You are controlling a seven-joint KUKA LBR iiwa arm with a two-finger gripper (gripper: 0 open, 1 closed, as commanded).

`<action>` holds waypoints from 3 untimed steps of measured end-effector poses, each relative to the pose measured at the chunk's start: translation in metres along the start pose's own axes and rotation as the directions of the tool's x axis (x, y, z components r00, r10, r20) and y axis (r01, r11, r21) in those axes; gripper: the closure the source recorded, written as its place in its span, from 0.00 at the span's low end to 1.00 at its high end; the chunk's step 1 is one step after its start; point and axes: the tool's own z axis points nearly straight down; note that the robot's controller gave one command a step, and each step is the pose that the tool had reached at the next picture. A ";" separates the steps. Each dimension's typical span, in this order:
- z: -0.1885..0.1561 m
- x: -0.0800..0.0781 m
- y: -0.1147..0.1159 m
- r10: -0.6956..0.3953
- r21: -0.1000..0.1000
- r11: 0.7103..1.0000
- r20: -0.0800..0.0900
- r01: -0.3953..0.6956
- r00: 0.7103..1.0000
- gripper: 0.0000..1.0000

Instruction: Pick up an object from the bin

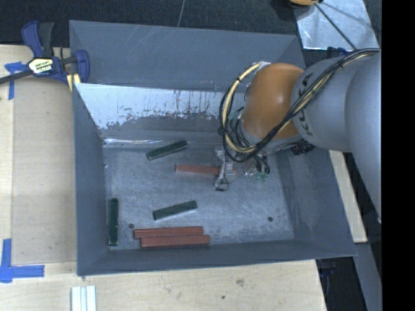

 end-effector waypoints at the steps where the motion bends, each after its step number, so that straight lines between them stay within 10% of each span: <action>1: -0.003 0.000 0.000 -0.001 0.000 1.000 0.000 0.001 1.000 1.00; 3: -0.007 0.000 0.000 -0.001 0.000 1.000 -0.002 0.001 1.000 1.00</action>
Offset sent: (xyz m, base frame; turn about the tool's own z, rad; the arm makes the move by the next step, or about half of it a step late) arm 0.0000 0.0001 0.0075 0.0000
